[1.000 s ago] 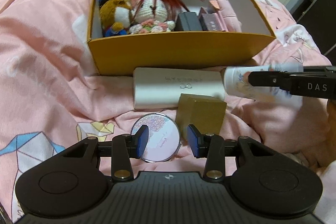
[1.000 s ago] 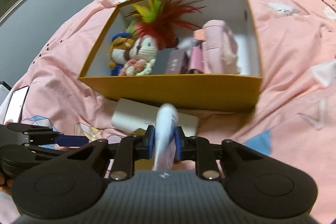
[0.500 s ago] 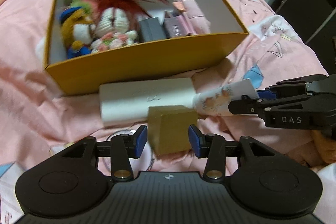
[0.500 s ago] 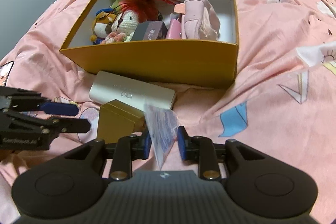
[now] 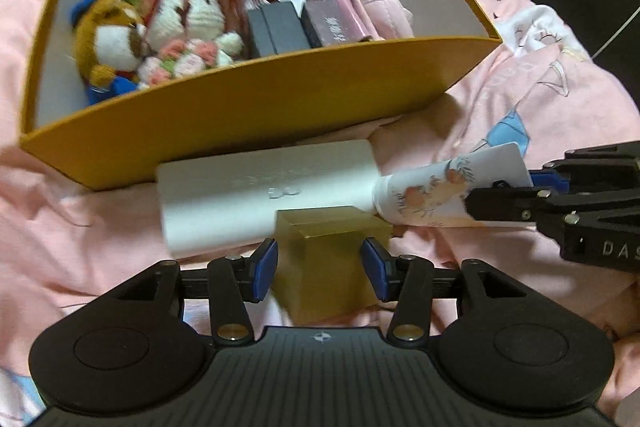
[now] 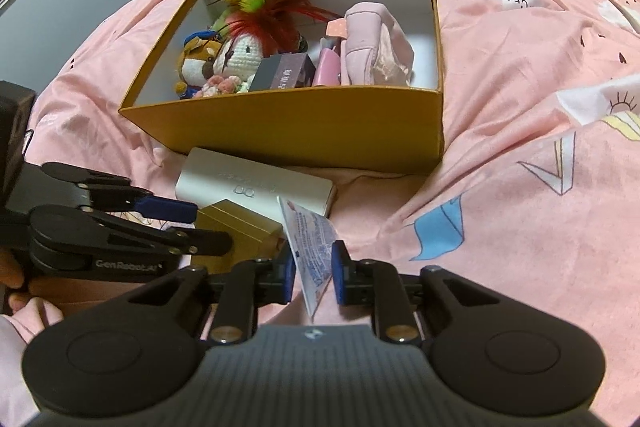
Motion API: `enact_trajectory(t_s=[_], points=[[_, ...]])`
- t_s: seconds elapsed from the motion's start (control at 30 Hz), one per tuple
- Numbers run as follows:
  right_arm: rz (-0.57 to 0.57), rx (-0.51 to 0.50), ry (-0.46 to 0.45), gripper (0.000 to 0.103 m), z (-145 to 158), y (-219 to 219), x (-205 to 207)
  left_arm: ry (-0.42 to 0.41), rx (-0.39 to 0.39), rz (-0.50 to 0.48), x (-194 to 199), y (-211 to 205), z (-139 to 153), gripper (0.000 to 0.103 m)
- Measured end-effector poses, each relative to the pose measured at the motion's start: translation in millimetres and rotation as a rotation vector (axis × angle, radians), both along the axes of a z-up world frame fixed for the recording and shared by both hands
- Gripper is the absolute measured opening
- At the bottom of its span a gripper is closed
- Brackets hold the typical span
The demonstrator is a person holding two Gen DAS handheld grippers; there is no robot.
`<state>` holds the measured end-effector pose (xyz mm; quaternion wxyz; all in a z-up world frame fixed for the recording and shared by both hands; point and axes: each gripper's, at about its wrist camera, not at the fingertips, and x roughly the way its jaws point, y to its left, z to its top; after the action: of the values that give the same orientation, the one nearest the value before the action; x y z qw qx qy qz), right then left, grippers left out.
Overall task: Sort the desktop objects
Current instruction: 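Lift the floral tube with right tool while left tool grasps the gold cube box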
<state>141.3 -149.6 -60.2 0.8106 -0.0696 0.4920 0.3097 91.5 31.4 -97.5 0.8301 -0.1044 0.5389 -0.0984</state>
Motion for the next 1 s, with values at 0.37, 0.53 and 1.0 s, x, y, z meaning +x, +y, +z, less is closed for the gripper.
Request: enact_trajectory(t_s=[0.37, 0.53, 1.0], points=[[-0.003, 0.005, 0.004, 0.020, -2, 4, 0, -0.024, -0.052, -0.019, 4, -3, 0, 0.051], [-0.018, 0.029, -0.005, 0.013, 2, 1, 0, -0.028, -0.093, -0.022, -1, 1, 5, 0.051], [-0.002, 0.027, -0.005, 0.012, 2, 0, -3, -0.092, -0.114, -0.175, -10, -7, 13, 0.051]])
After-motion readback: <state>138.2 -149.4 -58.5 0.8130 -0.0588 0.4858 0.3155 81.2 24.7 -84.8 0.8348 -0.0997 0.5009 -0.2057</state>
